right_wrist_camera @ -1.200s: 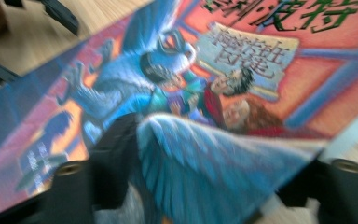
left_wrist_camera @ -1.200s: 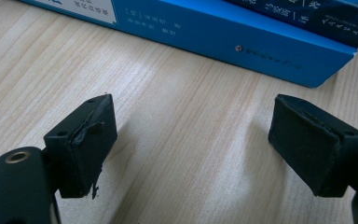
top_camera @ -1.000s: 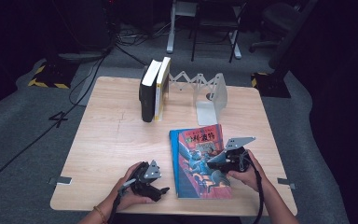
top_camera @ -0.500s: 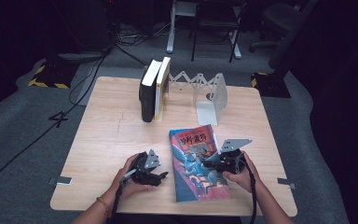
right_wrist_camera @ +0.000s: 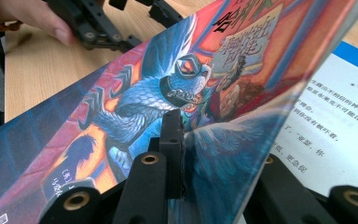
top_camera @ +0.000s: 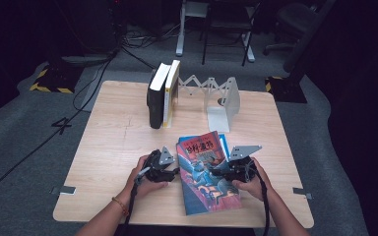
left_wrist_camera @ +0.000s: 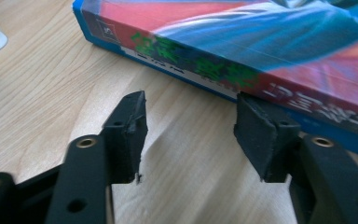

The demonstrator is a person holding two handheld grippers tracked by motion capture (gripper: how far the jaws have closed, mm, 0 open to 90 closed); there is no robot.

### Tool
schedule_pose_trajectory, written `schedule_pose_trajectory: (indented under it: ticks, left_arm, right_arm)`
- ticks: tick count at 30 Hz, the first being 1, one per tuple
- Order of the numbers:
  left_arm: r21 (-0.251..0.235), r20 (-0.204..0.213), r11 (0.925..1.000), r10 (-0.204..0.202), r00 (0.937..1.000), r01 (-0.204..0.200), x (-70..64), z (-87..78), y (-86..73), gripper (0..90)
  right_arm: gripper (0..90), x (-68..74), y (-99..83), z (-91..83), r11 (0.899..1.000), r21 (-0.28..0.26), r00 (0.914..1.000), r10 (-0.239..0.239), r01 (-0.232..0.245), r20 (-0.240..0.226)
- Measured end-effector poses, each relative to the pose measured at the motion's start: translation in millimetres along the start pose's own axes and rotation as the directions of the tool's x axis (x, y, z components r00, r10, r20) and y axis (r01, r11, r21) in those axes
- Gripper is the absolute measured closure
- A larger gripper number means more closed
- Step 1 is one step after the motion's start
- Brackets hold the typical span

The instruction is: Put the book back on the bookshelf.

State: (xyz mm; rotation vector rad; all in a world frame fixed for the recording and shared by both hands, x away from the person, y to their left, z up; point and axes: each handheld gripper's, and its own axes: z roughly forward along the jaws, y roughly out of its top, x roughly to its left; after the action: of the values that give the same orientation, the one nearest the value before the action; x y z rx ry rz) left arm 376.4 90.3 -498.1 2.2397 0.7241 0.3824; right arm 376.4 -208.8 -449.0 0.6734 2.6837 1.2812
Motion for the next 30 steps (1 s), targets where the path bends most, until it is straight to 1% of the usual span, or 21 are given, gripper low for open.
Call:
schedule_pose_trajectory:
  ticks: [1, 2, 6, 8, 10, 11, 12, 13, 14, 15, 17, 19, 20, 21, 22, 23, 24, 25, 26, 28, 30]
  left_arm:
    - [0.0, 0.001, 1.0, -0.002, 1.0, 0.002, 1.2, 0.7, 0.1, 48.9]
    - [-0.005, -0.01, 1.0, -0.003, 0.9999, 0.003, 2.8, 1.4, 0.6, 49.0]
    - [-0.01, -0.029, 0.9989, -0.045, 0.9985, 0.045, 10.9, 6.5, 1.6, 48.6]
    - [-0.021, -0.056, 0.9985, -0.052, 0.9971, 0.051, 14.6, 9.3, 2.8, 48.3]
    - [-0.015, -0.04, 0.9979, -0.064, 0.9971, 0.064, 19.2, 10.6, 5.0, 48.4]
    - [-0.016, -0.038, 0.9981, -0.06, 0.9975, 0.059, 21.6, 10.1, 6.7, 48.5]
    - [-0.02, -0.014, 0.9984, -0.054, 0.9985, 0.054, 23.6, 9.1, 8.0, 49.8]
    - [-0.027, -0.003, 0.9986, -0.046, 0.9989, 0.046, 25.4, 7.2, 9.6, 51.5]
    - [-0.041, 0.006, 0.998, -0.047, 0.9989, 0.048, 26.4, 4.7, 11.6, 51.6]
    - [-0.062, 0.025, 0.9968, -0.049, 0.9985, 0.05, 28.0, 1.4, 13.7, 55.8]
    - [-0.103, 0.05, 0.9934, -0.045, 0.9977, 0.05, 29.1, -5.2, 18.6, 63.0]
    - [-0.136, 0.066, 0.9905, -0.012, 0.9977, 0.021, 26.9, -13.2, 23.8, 74.3]
    - [-0.147, 0.069, 0.989, -0.007, 0.9976, 0.017, 25.6, -15.4, 25.2, 80.0]
    - [-0.162, 0.077, 0.9868, 0.004, 0.997, 0.009, 25.4, -18.7, 26.5, 83.6]
    - [-0.186, 0.087, 0.9825, 0.006, 0.9962, 0.011, 26.1, -22.1, 27.5, 85.6]
    - [-0.211, 0.106, 0.9773, 0.001, 0.9944, 0.022, 27.2, -25.4, 28.4, 86.4]
    - [-0.234, 0.116, 0.9721, 0.004, 0.9933, 0.023, 28.3, -28.8, 29.5, 87.0]
    - [-0.258, 0.112, 0.966, 0.02, 0.9935, 0.01, 28.9, -32.7, 31.3, 86.9]
    - [-0.274, 0.093, 0.9617, 0.032, 0.9951, -0.005, 28.4, -35.1, 32.7, 85.8]
    - [-0.291, 0.106, 0.9567, 0.036, 0.9937, -0.003, 30.0, -37.0, 35.3, 84.4]
    - [-0.3, 0.105, 0.9537, 0.048, 0.9933, -0.014, 30.0, -37.8, 38.6, 84.5]
  right_arm:
    - [76.4, 0.0, 0.0, 0.0, 1.0, 0.0, 1.0, 0.0, 0.0, 0.0]
    - [76.4, 0.3, 0.1, -0.1, 1.0, -0.002, 1.0, -0.001, 0.001, 0.0]
    - [77.1, 0.4, 0.0, 0.1, 1.0, -0.017, 1.0, 0.005, -0.005, -0.008]
    - [77.5, 1.2, 0.4, 0.2, 1.0, -0.025, 1.0, 0.006, -0.006, -0.007]
    - [77.8, 2.1, 1.0, -0.5, 0.999, -0.034, 1.0, 0.003, -0.003, -0.007]
    - [77.8, 2.3, 1.1, -1.0, 0.999, -0.036, 1.0, 0.003, -0.003, -0.008]
    - [77.7, 2.6, 1.0, -2.1, 0.999, -0.042, 1.0, 0.003, -0.004, -0.008]
    - [77.8, 2.6, 0.8, -3.0, 0.999, -0.052, 0.9999, 0.002, -0.003, -0.012]
    - [77.8, 2.5, 0.9, -4.7, 0.998, -0.063, 0.9999, 0.002, -0.002, -0.013]
    - [77.9, 2.7, 1.1, -6.6, 0.997, -0.078, 0.9999, 0.0, 0.0, -0.01]
    - [78.1, 3.1, 2.2, -11.2, 0.994, -0.113, 1.0, -0.005, 0.004, -0.005]
    - [78.1, 4.2, 4.5, -16.5, 0.989, -0.144, 0.9997, -0.024, 0.024, 0.002]
    - [78.0, 5.3, 6.1, -19.1, 0.987, -0.157, 0.9991, -0.042, 0.043, 0.01]
    - [77.9, 6.1, 7.2, -20.7, 0.985, -0.162, 0.9983, -0.057, 0.059, 0.017]
    - [77.7, 7.0, 8.7, -22.8, 0.982, -0.172, 0.9972, -0.073, 0.075, 0.02]
    - [77.6, 7.6, 10.1, -25.0, 0.979, -0.182, 0.9961, -0.085, 0.088, 0.023]
    - [77.6, 8.3, 11.5, -27.1, 0.976, -0.194, 0.9951, -0.095, 0.098, 0.024]
    - [77.6, 8.3, 13.4, -29.2, 0.974, -0.2, 0.994, -0.106, 0.109, 0.026]
    - [77.4, 8.6, 16.5, -31.6, 0.972, -0.204, 0.9936, -0.109, 0.113, 0.031]
    - [75.4, 9.6, 22.7, -35.3, 0.969, -0.22, 0.9933, -0.107, 0.114, 0.042]
    - [75.5, 12.1, 29.5, -38.6, 0.965, -0.229, 0.9913, -0.119, 0.129, 0.057]
